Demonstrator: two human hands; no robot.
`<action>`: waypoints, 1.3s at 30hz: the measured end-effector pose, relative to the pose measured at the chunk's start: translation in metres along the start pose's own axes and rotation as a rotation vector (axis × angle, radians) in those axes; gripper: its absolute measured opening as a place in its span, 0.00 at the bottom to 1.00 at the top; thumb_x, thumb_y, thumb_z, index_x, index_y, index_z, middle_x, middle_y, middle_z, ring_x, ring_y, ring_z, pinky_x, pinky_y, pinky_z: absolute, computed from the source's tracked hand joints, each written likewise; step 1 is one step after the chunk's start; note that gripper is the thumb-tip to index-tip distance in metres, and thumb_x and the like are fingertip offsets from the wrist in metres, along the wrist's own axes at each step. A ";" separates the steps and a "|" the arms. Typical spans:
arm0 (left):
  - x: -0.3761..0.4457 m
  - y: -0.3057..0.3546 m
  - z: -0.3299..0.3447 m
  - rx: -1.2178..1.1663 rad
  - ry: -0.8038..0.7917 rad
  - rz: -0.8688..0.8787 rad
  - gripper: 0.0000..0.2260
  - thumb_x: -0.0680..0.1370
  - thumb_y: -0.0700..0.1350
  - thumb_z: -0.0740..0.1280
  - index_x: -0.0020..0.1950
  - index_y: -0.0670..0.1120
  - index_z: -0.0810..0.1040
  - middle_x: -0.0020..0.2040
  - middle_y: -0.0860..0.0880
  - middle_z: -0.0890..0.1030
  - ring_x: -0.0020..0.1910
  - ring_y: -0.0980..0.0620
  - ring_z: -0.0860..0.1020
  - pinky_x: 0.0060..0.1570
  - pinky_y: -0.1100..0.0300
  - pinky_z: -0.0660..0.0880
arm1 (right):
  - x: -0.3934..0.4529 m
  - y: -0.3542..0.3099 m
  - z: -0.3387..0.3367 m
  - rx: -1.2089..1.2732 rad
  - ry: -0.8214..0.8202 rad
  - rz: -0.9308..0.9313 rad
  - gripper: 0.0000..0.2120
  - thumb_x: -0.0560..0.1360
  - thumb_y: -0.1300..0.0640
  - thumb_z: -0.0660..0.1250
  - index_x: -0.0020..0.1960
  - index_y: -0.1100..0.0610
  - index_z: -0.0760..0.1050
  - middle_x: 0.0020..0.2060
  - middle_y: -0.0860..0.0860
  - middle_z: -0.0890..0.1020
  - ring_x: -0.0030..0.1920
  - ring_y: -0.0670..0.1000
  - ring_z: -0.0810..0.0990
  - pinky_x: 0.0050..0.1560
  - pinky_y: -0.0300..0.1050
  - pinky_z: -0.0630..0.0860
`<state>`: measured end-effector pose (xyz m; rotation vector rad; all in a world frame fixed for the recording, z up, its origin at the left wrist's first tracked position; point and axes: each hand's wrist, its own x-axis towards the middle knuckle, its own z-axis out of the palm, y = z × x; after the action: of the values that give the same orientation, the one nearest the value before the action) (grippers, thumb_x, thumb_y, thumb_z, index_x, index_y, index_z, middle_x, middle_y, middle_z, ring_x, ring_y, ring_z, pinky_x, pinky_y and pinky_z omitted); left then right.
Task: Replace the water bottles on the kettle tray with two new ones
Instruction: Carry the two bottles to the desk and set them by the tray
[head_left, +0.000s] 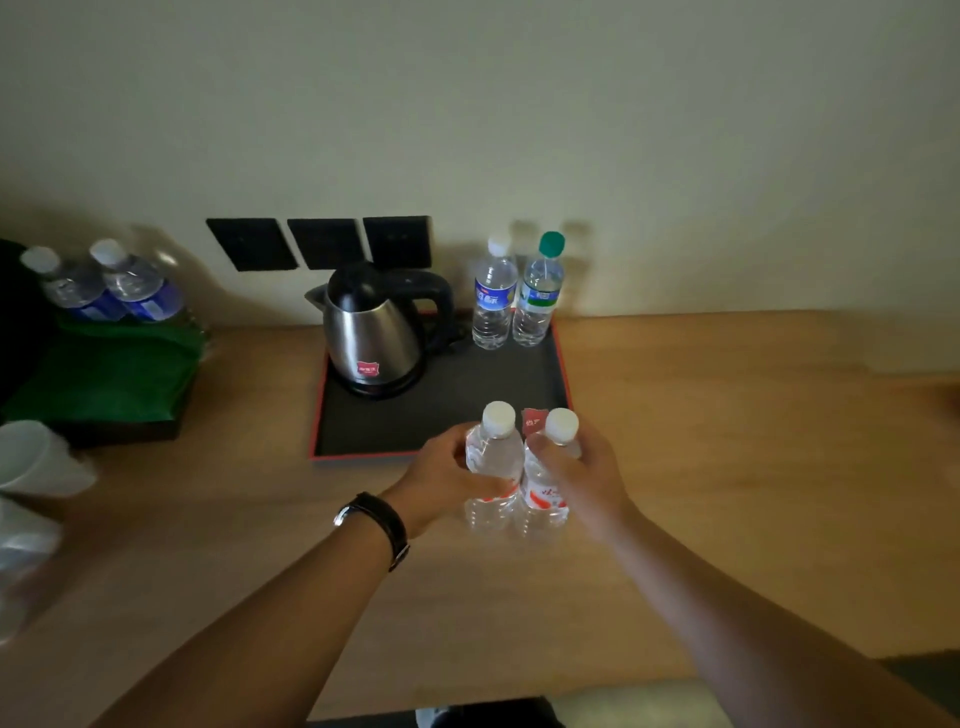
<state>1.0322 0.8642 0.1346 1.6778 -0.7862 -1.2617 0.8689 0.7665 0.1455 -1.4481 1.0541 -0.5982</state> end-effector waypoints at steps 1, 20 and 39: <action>0.002 -0.002 0.001 0.015 -0.003 0.004 0.29 0.62 0.48 0.83 0.60 0.61 0.77 0.53 0.59 0.84 0.52 0.61 0.82 0.48 0.61 0.79 | 0.001 0.004 0.000 -0.008 0.003 -0.006 0.10 0.74 0.62 0.71 0.55 0.55 0.81 0.49 0.56 0.86 0.51 0.50 0.83 0.55 0.50 0.78; -0.011 -0.016 0.023 0.165 0.088 0.037 0.33 0.63 0.45 0.82 0.62 0.61 0.72 0.60 0.56 0.78 0.60 0.54 0.77 0.58 0.50 0.78 | 0.000 0.027 -0.019 -0.101 -0.104 -0.318 0.11 0.71 0.45 0.71 0.50 0.46 0.75 0.42 0.51 0.82 0.44 0.53 0.81 0.44 0.53 0.78; 0.034 0.073 -0.033 0.431 -0.048 0.165 0.34 0.69 0.28 0.70 0.72 0.50 0.68 0.67 0.52 0.73 0.69 0.52 0.70 0.62 0.67 0.67 | 0.045 -0.031 -0.043 -0.095 -0.186 -0.332 0.19 0.78 0.40 0.60 0.57 0.52 0.80 0.52 0.46 0.84 0.55 0.45 0.82 0.55 0.36 0.74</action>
<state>1.0748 0.8127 0.1899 1.8747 -1.2687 -1.0708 0.8614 0.7038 0.1739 -1.7439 0.7093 -0.6391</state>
